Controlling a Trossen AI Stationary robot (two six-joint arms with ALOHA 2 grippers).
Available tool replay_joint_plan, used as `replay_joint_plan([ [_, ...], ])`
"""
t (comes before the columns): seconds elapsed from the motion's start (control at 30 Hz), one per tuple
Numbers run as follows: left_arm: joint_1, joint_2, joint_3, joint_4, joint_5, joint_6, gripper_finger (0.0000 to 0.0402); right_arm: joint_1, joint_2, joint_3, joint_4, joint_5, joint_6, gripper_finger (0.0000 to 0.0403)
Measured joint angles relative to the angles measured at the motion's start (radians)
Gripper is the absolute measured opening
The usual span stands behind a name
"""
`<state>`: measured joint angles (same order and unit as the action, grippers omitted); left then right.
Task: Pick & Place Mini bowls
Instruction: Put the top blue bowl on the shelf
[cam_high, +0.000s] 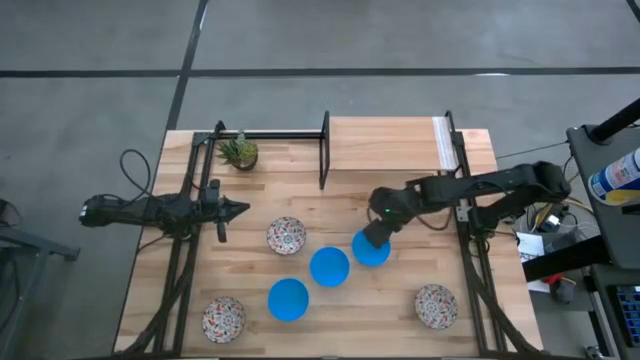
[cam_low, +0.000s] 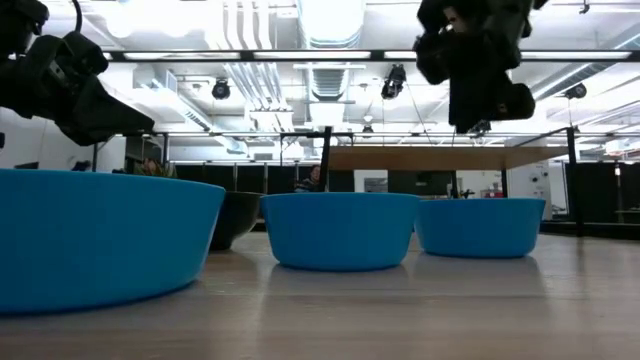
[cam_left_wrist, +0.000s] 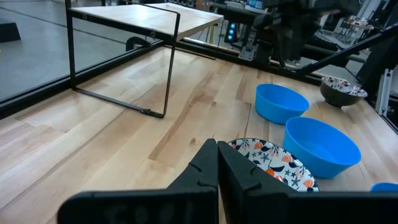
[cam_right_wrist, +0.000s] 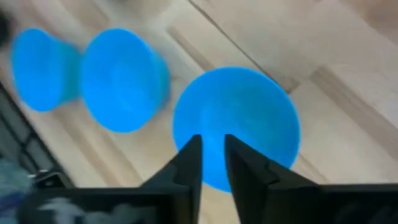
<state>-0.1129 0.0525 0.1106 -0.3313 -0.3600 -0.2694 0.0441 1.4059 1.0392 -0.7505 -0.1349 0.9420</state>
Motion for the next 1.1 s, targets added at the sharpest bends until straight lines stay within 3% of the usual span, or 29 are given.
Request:
replay_joint_plan([
  [0.17, 0.000, 0.000, 0.000, 0.000, 0.000, 0.000, 0.0000, -0.001, 0.089, 0.069, -0.174, 0.067, -0.026, 0.0139],
  [0.33, 0.000, 0.000, 0.000, 0.000, 0.000, 0.000, 0.0000, -0.001, 0.146, 0.082, -0.239, 0.098, -0.082, 0.0161],
  [1.1, 0.000, 0.000, 0.000, 0.000, 0.000, 0.000, 0.0000, 0.000, 0.182, -0.052, -0.075, 0.108, -0.080, 0.0122],
])
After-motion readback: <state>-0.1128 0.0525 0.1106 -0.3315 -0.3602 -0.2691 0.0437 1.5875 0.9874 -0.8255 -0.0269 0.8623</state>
